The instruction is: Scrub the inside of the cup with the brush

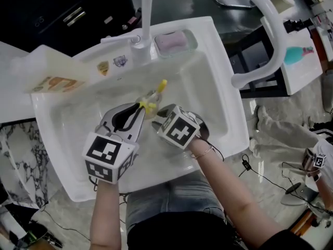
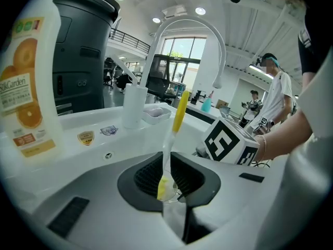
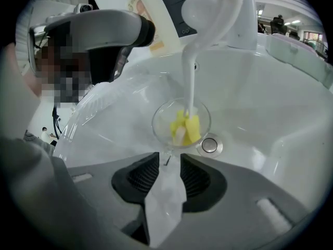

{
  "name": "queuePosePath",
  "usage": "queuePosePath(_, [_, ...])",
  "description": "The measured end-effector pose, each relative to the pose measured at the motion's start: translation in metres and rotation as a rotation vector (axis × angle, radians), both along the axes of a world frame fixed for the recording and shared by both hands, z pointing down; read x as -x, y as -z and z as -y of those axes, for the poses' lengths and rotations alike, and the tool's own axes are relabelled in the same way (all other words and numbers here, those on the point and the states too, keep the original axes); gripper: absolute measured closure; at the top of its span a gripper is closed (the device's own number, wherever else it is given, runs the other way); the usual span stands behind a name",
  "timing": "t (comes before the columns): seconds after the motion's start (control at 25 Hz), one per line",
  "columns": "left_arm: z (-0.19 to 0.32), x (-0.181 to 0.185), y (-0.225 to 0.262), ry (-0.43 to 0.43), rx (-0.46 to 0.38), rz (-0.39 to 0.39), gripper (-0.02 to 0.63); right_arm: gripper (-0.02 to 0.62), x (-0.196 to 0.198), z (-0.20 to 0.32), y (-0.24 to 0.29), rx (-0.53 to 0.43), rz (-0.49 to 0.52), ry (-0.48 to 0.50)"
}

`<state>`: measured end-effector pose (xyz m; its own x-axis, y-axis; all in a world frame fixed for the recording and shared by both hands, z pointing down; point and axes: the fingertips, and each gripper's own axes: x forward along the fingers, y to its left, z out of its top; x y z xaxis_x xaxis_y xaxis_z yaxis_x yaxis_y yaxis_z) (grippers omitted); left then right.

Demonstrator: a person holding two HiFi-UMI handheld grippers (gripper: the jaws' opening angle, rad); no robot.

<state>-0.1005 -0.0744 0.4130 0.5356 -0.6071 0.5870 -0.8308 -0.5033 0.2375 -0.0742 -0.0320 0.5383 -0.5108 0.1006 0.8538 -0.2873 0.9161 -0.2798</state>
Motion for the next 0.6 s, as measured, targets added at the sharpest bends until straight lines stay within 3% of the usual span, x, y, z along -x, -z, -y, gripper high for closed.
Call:
queuePosePath(0.12, [0.001,-0.004,-0.004,-0.019,0.007,0.006,0.518,0.469,0.002,-0.001,-0.002,-0.011,-0.004,0.025])
queuePosePath(0.32, [0.005,-0.013,-0.014,-0.057,0.018,0.023,0.5,0.515,0.003,-0.004,-0.007,-0.096,-0.044,0.096])
queuePosePath(0.6, [0.018,-0.02,-0.031,-0.079,0.021,0.083,0.486,0.518,0.002,-0.003,-0.008,-0.079,-0.031,0.098])
